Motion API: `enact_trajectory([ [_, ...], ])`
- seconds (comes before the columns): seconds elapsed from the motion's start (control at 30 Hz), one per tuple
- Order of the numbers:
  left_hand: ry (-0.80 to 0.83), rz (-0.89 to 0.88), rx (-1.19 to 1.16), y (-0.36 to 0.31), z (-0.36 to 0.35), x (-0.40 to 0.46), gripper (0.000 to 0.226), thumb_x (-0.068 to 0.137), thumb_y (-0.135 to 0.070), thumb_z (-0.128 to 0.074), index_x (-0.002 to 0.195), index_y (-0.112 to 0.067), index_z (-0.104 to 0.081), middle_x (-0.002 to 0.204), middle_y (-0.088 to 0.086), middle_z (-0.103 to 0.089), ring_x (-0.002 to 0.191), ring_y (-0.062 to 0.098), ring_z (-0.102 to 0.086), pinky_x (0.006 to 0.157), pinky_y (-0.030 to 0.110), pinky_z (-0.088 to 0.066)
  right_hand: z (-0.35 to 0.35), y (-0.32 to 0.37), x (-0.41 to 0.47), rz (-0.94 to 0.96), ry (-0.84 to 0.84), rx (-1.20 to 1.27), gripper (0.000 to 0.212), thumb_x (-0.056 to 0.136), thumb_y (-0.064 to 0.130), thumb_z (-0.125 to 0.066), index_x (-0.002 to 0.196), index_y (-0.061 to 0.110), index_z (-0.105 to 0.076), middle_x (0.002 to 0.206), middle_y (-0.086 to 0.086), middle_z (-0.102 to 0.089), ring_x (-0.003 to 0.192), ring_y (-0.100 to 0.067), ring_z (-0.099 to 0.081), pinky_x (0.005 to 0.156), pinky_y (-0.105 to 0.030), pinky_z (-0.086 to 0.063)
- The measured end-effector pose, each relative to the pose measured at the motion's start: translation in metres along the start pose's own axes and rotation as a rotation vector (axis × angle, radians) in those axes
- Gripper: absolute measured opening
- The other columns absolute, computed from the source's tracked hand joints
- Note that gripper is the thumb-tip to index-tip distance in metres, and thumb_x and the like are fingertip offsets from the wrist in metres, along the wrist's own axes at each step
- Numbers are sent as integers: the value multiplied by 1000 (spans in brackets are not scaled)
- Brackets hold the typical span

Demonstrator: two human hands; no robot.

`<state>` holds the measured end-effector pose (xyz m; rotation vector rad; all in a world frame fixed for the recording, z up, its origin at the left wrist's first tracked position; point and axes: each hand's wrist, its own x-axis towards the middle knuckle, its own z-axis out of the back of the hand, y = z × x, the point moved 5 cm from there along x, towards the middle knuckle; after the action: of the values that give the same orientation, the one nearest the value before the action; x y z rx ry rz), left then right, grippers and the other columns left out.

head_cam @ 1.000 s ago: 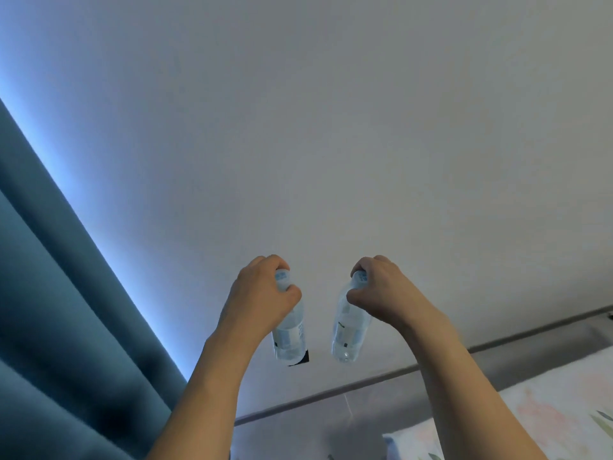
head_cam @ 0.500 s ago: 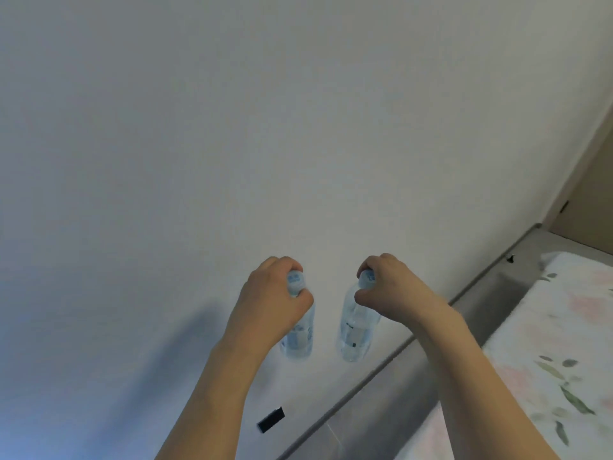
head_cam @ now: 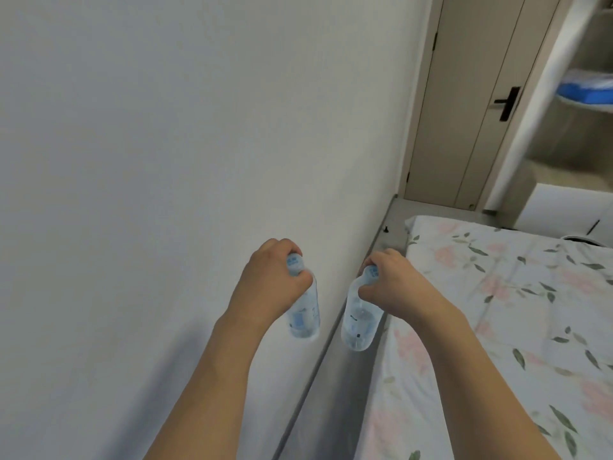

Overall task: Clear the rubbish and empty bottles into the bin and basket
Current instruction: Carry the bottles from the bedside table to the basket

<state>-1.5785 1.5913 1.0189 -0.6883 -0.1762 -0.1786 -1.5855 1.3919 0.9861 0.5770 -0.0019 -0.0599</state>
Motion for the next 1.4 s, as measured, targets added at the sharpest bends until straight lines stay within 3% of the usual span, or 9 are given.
enact_trajectory([
  [0.13,42,-43,-23,-14,-19,54,21,79,-24,-60,99,-27,-58,100,-11,-53,85,9,-55,63,20,-43,11,-18,38,-53,-13,1,22,79,21,-58,101,21,-53,103,3,-44,84,-15,-50,58,-20,-36],
  [0.27,44,-92,-57,-19,-41,107,19,77,-23,-61,96,-27,-58,98,-11,-54,85,9,-56,67,20,-46,20,-29,83,-98,-61,20,26,79,20,-58,105,20,-54,106,3,-44,87,-16,-51,69,-23,-41],
  [0.57,91,-257,-74,-32,-73,234,19,78,-23,-61,96,-23,-58,96,-8,-53,82,11,-54,65,20,-46,39,-50,181,-212,-167,52,25,79,17,-62,104,19,-57,101,1,-46,79,-12,-49,67,-26,-47],
  [0.8,141,-270,-90,-44,-135,320,16,79,-21,-61,94,-24,-57,96,-8,-54,82,11,-54,65,18,-44,65,-101,253,-280,-241,55,27,82,21,-63,107,20,-54,106,2,-47,86,-15,-51,78,-28,-50],
  [1.07,197,-269,-76,-84,-204,439,17,80,-21,-61,96,-23,-59,99,-7,-56,84,13,-56,65,19,-46,104,-171,365,-301,-238,87,28,83,20,-61,110,19,-54,108,4,-43,87,-17,-51,74,-29,-51],
  [1.27,238,-262,-82,-116,-239,525,17,77,-20,-61,94,-24,-59,98,-7,-55,84,12,-56,68,24,-49,150,-199,447,-282,-229,45,27,83,17,-59,109,19,-54,110,2,-43,86,-18,-51,65,-25,-43],
  [1.4,262,-250,-99,-134,-269,598,18,76,-20,-62,93,-22,-59,98,-5,-56,84,13,-57,71,28,-51,174,-216,512,-293,-245,3,29,82,19,-60,110,19,-55,109,2,-42,91,-20,-52,73,-27,-45],
])
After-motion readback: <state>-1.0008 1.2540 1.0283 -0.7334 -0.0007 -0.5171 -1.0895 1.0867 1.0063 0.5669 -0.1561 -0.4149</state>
